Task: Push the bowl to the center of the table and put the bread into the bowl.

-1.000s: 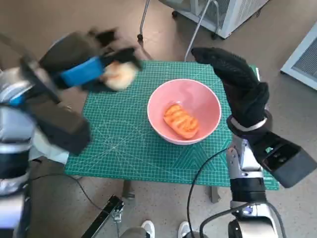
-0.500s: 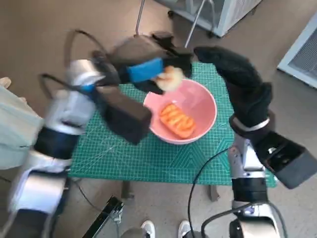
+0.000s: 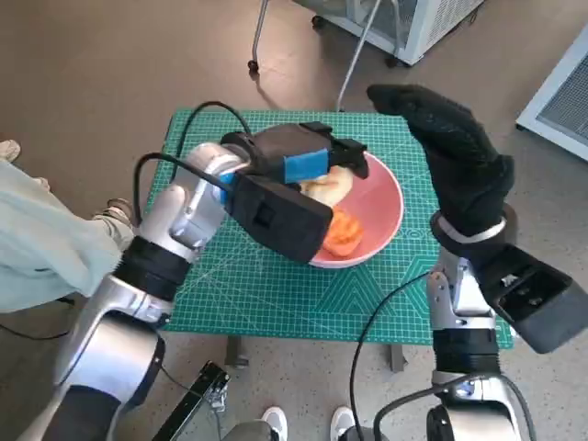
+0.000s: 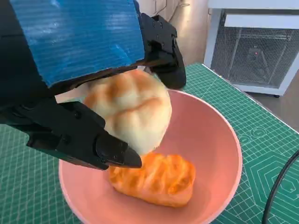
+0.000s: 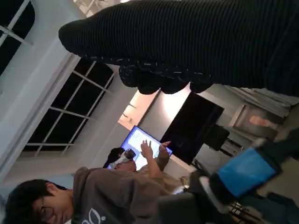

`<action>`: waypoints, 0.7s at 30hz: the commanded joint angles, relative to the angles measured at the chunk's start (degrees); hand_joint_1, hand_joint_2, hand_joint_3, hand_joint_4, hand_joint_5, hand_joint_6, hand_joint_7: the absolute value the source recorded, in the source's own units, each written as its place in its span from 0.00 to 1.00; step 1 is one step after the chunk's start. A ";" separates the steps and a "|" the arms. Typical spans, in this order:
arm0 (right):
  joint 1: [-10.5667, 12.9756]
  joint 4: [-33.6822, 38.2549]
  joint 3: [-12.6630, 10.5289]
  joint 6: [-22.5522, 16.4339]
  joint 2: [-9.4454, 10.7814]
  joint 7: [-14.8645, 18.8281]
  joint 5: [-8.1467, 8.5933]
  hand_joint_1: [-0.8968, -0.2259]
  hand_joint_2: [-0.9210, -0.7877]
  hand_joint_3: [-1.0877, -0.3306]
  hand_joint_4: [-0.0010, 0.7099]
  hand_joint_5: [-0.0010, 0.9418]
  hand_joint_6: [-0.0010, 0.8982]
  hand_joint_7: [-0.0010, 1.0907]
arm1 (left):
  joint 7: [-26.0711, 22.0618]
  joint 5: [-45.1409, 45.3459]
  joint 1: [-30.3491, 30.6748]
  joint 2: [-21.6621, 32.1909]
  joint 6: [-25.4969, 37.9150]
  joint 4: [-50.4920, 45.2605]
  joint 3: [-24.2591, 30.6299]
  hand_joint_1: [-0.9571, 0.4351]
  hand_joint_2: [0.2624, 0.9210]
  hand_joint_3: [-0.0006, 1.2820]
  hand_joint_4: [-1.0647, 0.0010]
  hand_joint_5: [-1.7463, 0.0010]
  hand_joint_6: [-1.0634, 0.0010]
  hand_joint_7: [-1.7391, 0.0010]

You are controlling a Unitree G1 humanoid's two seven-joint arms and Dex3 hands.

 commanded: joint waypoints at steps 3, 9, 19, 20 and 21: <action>1.14 0.28 -0.34 -0.17 -0.25 -0.78 -0.49 0.32 0.00 0.45 0.35 0.14 0.00 0.80 | -0.49 -2.30 1.01 -0.44 -1.19 1.37 1.17 0.64 0.86 0.07 0.90 0.99 0.89 0.69; 0.91 0.53 -0.49 -0.16 -0.42 -1.12 -0.42 0.32 0.00 0.45 0.34 0.14 0.00 0.78 | -2.08 -9.10 2.14 0.17 -1.58 0.56 6.05 0.64 0.87 0.06 0.82 0.97 0.84 0.69; 0.02 1.06 -1.19 -0.09 -0.83 -2.92 -1.10 0.32 0.00 0.46 0.34 0.14 0.00 0.75 | 3.68 -23.83 9.01 -1.24 -9.29 -3.58 19.19 0.55 0.91 0.05 0.60 0.92 0.70 0.67; -0.06 0.95 -1.26 0.11 -0.79 -3.41 -1.27 0.32 0.00 0.46 0.34 0.13 0.00 0.75 | 4.54 -25.88 10.00 -1.94 -10.25 -4.35 20.85 0.53 0.93 0.03 0.58 0.93 0.67 0.69; -0.15 0.94 -1.31 0.24 -0.77 -3.76 -1.40 0.32 0.00 0.46 0.34 0.13 0.00 0.75 | 5.09 -27.28 10.61 -2.42 -10.92 -4.79 21.94 0.51 0.94 0.02 0.57 0.94 0.65 0.72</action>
